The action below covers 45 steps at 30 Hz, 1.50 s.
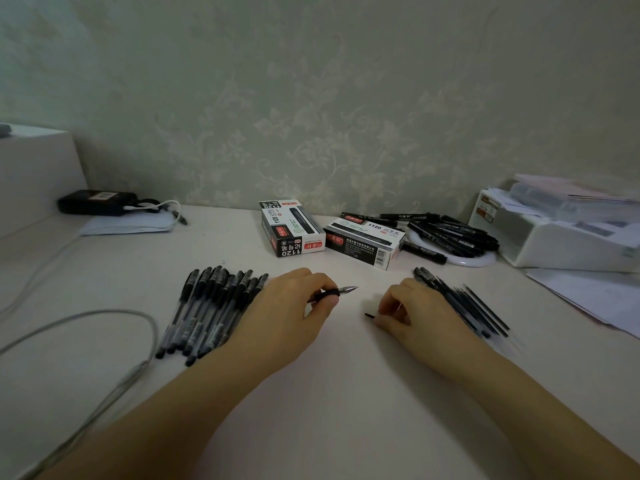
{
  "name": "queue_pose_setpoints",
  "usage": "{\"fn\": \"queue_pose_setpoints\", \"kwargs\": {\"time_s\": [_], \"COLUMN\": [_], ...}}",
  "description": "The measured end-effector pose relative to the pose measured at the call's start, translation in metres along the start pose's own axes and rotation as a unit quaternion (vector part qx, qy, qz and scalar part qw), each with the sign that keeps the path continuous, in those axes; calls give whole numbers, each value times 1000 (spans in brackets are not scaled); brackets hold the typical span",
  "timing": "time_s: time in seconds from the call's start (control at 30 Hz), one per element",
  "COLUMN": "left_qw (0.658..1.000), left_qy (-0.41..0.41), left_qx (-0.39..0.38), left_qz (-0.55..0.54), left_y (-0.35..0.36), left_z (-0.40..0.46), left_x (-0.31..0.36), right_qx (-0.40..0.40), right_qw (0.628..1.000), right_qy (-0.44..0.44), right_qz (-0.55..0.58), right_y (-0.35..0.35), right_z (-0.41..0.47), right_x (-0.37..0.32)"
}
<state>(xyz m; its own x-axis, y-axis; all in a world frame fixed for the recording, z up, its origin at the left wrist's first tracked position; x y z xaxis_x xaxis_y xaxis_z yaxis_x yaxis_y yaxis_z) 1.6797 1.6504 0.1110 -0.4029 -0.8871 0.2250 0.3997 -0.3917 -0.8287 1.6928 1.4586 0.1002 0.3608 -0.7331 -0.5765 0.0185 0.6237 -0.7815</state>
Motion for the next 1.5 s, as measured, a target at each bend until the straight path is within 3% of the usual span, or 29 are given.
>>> {"fn": "queue_pose_setpoints", "kwargs": {"time_s": [0.1,0.4,0.5,0.73,0.93,1.13,1.5], "left_qw": [1000,998,998,999,997,998,998], "left_qy": [2,29,33,12,43,44,43], "left_qx": [-10,-55,-55,-33,-58,-51,-34], "left_qz": [3,-14,-19,-15,-16,-13,-24], "left_y": [0,2,1,-2,-1,-2,-9], "left_z": [0,-2,-1,-2,-2,-1,0], "left_x": [0,6,7,0,8,10,11], "right_qx": [9,38,16,59,1,-6,-8], "right_qw": [1000,965,961,941,925,897,889], "right_qy": [-14,-11,-21,-2,-36,-22,-35], "right_qz": [11,258,275,333,377,442,456], "right_y": [1,3,6,-1,12,14,13], "right_z": [0,4,3,5,2,2,6], "right_x": [-2,-9,-12,-5,-17,-16,-22]}}
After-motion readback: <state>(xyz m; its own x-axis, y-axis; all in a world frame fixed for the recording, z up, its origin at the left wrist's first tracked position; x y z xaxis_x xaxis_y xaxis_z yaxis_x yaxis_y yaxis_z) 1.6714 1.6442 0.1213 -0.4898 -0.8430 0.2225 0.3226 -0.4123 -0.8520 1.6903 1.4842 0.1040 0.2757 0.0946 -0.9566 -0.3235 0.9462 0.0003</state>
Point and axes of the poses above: each hand's wrist, its own z-axis towards the middle knuckle, its own y-axis out of the palm, x = y × z, the point moved 5 cm from there along z, towards the middle knuckle, and after that the axes turned 15 degrees about z, right-handed, at the moved point
